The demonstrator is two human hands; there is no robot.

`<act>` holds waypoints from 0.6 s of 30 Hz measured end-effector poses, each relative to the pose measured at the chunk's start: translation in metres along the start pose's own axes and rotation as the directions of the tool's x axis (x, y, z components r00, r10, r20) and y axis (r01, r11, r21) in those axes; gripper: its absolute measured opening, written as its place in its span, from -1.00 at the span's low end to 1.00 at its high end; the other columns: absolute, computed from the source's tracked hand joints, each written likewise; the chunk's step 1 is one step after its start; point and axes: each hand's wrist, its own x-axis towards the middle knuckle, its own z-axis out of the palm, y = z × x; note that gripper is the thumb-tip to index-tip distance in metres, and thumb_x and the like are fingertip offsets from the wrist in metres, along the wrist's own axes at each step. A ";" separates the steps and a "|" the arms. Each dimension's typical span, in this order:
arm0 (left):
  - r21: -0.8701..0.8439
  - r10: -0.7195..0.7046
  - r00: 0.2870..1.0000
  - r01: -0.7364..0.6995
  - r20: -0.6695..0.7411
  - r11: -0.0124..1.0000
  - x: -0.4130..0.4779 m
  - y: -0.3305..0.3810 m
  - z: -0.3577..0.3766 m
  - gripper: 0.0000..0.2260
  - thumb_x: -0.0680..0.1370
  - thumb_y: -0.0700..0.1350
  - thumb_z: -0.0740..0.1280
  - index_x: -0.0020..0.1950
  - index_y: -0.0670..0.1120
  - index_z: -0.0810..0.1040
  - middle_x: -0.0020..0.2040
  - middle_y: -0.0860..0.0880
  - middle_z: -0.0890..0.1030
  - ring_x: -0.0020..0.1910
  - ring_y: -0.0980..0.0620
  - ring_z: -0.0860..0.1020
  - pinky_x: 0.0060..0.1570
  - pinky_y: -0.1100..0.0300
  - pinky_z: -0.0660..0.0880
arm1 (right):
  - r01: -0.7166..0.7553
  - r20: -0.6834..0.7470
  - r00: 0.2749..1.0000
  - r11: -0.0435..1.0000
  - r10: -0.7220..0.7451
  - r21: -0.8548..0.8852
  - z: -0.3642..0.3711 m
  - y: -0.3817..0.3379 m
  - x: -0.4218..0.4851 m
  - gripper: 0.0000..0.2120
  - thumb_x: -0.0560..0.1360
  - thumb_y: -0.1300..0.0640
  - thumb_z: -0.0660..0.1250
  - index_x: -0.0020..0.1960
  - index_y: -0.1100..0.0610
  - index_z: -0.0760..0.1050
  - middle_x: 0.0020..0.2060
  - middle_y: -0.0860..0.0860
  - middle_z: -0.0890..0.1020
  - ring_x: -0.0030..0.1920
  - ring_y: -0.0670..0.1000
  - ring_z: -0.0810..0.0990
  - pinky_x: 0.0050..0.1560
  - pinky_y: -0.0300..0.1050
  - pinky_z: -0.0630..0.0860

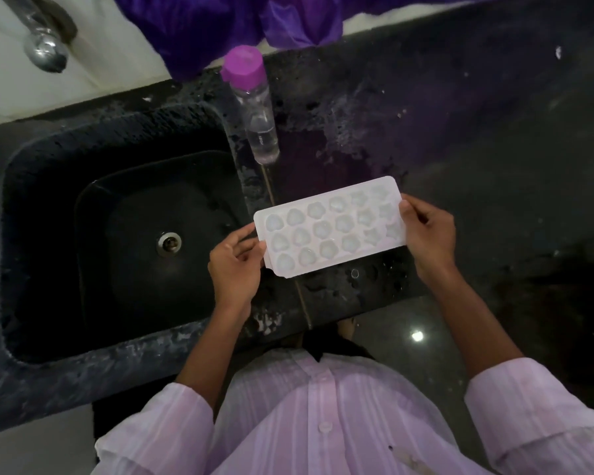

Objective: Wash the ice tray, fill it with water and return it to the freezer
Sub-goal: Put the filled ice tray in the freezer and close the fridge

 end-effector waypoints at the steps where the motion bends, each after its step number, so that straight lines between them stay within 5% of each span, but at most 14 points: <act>1: 0.014 0.012 0.999 -0.013 0.031 1.000 0.000 0.002 -0.003 -0.68 0.56 -0.27 0.40 0.31 -0.08 0.58 -0.05 0.01 0.73 -0.04 0.08 0.71 0.07 -0.01 0.64 | -0.010 -0.032 0.999 1.000 0.011 0.013 -0.003 0.003 -0.008 -0.76 0.59 0.10 0.33 0.22 0.05 0.64 0.03 -0.13 0.70 0.06 -0.13 0.66 0.13 -0.07 0.62; 10: 0.102 0.058 0.943 -0.097 0.327 0.990 -0.023 0.009 -0.010 -0.70 0.56 -0.26 0.41 0.25 0.00 0.61 -0.02 0.03 0.72 -0.03 0.13 0.70 0.03 0.08 0.64 | -0.066 -0.309 0.944 0.982 0.119 0.176 -0.043 0.031 -0.108 -0.76 0.58 0.13 0.30 0.18 0.06 0.66 0.02 -0.10 0.72 0.06 -0.08 0.68 0.11 -0.04 0.62; 18: 0.222 0.034 0.818 -0.196 0.574 0.955 -0.070 -0.003 0.022 -0.69 0.54 -0.25 0.44 0.25 0.01 0.63 0.05 -0.02 0.72 0.05 0.05 0.70 0.11 -0.03 0.63 | -0.151 -0.536 0.786 0.937 0.308 0.316 -0.098 0.070 -0.207 -0.77 0.61 0.14 0.29 0.20 0.09 0.65 0.03 -0.09 0.71 0.04 -0.06 0.68 0.07 0.04 0.65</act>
